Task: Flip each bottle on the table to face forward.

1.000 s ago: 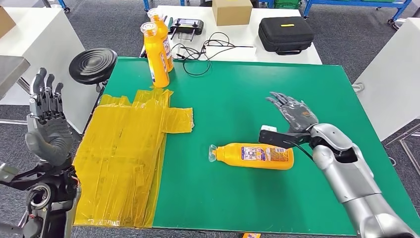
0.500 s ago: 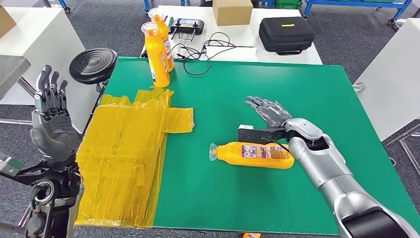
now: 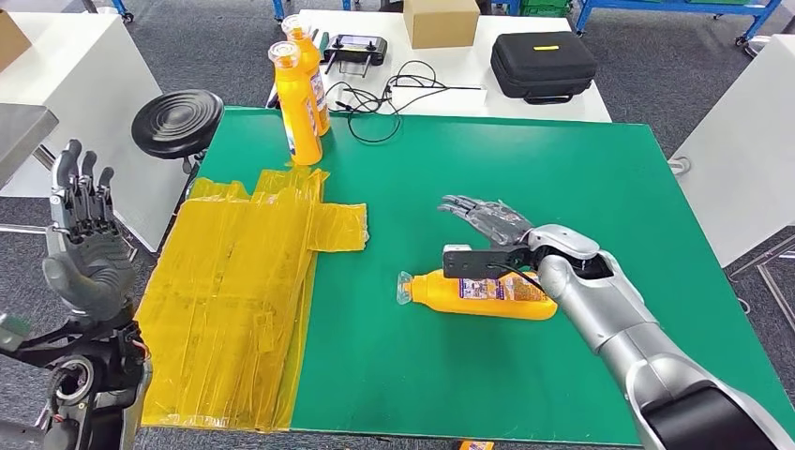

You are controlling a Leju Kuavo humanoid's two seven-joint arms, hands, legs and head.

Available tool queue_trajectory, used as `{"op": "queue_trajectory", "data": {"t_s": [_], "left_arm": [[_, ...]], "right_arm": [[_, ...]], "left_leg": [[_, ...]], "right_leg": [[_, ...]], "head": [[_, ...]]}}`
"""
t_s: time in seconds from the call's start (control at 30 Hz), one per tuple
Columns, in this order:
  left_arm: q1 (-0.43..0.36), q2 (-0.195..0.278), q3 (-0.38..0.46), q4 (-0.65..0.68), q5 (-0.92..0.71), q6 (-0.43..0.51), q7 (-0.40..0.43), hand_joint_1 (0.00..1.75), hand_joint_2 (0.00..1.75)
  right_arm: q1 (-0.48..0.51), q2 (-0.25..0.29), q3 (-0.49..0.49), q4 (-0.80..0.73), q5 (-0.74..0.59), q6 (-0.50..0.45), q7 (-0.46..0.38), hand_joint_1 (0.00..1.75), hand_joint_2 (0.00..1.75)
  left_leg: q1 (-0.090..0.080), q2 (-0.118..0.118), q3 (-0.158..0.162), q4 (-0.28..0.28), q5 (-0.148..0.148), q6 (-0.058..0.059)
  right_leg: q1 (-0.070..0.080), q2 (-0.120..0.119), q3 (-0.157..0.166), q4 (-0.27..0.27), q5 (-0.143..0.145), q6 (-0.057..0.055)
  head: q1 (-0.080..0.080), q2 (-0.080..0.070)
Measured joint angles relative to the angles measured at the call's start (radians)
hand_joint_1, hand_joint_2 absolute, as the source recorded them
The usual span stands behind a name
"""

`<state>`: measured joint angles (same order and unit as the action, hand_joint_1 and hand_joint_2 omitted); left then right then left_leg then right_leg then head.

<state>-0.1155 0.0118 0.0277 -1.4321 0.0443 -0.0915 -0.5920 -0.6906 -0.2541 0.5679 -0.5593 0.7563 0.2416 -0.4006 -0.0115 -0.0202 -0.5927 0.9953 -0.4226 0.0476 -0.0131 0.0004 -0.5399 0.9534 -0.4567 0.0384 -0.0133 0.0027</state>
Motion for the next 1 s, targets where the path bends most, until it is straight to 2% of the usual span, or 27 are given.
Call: {"op": "queue_trajectory", "data": {"t_s": [0.27, 0.63, 1.0], "left_arm": [[0.012, -0.001, 0.004, -0.018, -0.015, -0.001, 0.012, 0.0, 0.0], [0.044, -0.005, 0.027, -0.057, -0.022, 0.005, 0.027, 0.0, 0.0], [0.059, -0.004, 0.043, -0.075, -0.021, 0.009, 0.028, 0.0, 0.0]], "right_arm": [[0.089, -0.063, 0.016, -0.102, -0.014, 0.012, 0.043, 0.0, 1.75], [0.114, -0.132, 0.049, -0.131, 0.077, 0.026, 0.12, 0.0, 1.75], [0.113, -0.155, 0.079, -0.131, 0.093, 0.026, 0.128, 0.0, 1.75]], "left_leg": [[0.0, 0.0, 0.0, 0.0, 0.0, 0.0], [0.0, 0.0, 0.0, 0.0, 0.0, 0.0], [0.0, 0.0, 0.0, 0.0, 0.0, 0.0]], "right_leg": [[0.0, 0.0, 0.0, 0.0, 0.0, 0.0], [0.0, 0.0, 0.0, 0.0, 0.0, 0.0], [0.0, 0.0, 0.0, 0.0, 0.0, 0.0]], "head": [[0.0, 0.0], [0.0, 0.0], [0.0, 0.0]]}}
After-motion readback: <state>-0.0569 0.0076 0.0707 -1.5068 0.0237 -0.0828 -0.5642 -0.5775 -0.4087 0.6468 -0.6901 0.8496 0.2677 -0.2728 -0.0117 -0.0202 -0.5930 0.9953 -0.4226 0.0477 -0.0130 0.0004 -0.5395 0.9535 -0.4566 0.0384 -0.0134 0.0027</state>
